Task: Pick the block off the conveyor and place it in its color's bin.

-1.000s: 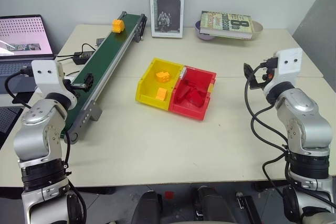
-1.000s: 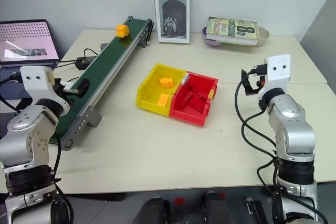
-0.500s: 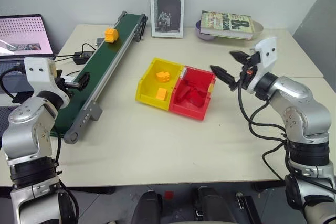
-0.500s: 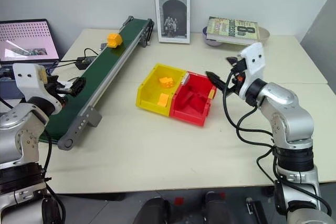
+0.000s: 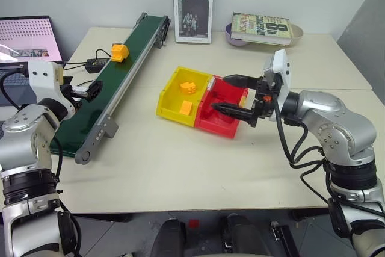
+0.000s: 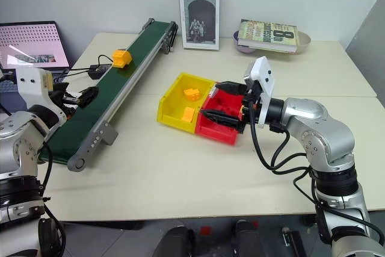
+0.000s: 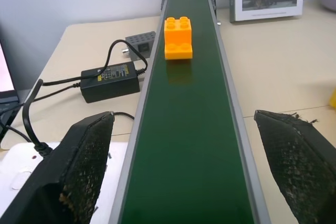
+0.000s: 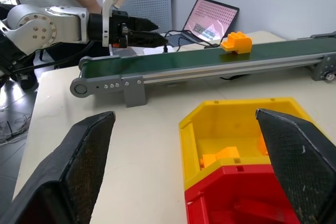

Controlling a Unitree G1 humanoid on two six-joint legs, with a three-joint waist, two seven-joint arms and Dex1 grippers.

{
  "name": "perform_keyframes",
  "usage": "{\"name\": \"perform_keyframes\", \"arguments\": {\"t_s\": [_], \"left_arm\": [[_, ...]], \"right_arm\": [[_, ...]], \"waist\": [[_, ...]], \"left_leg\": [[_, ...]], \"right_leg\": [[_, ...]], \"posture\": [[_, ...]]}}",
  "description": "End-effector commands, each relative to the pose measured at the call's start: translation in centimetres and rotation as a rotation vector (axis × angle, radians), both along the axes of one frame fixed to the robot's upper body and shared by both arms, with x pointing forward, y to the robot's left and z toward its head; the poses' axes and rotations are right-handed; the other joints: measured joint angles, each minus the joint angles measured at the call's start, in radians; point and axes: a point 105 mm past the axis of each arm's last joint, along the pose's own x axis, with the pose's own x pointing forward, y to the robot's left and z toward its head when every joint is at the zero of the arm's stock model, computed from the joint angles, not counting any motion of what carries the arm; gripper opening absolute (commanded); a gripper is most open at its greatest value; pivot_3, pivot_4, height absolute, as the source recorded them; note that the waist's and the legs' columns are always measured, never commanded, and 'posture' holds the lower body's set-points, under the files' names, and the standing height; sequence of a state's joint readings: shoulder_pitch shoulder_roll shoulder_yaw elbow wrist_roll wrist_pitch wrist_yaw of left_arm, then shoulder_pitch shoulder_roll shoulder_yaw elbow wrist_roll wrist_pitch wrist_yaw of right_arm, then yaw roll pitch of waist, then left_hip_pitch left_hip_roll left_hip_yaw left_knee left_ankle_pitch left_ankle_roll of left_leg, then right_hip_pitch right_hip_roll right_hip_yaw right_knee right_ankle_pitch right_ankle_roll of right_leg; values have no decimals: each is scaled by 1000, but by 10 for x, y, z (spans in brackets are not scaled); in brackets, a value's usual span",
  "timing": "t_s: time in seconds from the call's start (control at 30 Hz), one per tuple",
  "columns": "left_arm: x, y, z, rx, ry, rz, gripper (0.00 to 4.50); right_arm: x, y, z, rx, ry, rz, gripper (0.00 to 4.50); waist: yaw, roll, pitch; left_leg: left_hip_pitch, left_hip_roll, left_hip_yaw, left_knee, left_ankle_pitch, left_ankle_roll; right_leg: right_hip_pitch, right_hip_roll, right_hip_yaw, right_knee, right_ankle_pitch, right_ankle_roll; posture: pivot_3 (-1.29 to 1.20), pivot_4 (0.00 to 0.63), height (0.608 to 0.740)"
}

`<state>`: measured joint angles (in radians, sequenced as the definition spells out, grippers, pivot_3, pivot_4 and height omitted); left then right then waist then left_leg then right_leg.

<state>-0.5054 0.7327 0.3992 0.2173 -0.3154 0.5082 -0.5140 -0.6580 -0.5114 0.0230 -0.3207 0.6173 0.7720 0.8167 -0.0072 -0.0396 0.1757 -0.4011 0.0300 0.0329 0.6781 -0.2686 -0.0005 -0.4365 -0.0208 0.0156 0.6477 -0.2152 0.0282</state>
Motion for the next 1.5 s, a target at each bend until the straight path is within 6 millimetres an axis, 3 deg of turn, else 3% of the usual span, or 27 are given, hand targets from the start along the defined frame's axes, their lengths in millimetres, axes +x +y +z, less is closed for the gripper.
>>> {"name": "perform_keyframes", "arguments": {"t_s": [0.03,0.67,1.03,1.07,1.1,1.27,1.5], "left_arm": [[0,2,15,40,-42,1,4457],[6,-1,3,39,0,-3,4457],[4,10,-10,35,41,44,4457],[4,10,-10,34,42,45,4101],[3,11,-13,26,52,48,4080],[-6,17,-23,23,96,60,3088],[-27,11,-14,51,113,81,1773]], "right_arm": [[-9,3,13,18,-49,34,4500],[-17,4,18,32,-30,49,4500],[-18,6,21,28,-25,60,4500],[-18,6,21,28,-25,61,4500],[-19,6,21,27,-22,64,4500],[-22,6,19,20,-13,75,4500],[-30,3,15,-10,1,89,4500]], "waist": [[0,0,0],[1,0,0],[1,0,0],[1,0,0],[1,0,0],[1,0,0],[-1,0,0]], "left_leg": [[0,0,0,0,0,0],[0,0,0,0,0,0],[0,0,0,0,0,0],[0,0,0,0,0,0],[0,0,0,0,0,0],[0,0,0,0,0,0],[0,1,-1,0,0,0]], "right_leg": [[0,0,0,0,0,0],[0,0,0,0,0,0],[0,0,0,0,0,0],[0,0,0,0,0,0],[0,0,0,0,0,0],[0,0,0,0,0,0],[-1,-4,0,0,0,0]], "posture": [[0,150,740],[0,150,740],[0,150,740],[0,150,740],[0,150,740],[0,150,740],[0,150,740]]}}
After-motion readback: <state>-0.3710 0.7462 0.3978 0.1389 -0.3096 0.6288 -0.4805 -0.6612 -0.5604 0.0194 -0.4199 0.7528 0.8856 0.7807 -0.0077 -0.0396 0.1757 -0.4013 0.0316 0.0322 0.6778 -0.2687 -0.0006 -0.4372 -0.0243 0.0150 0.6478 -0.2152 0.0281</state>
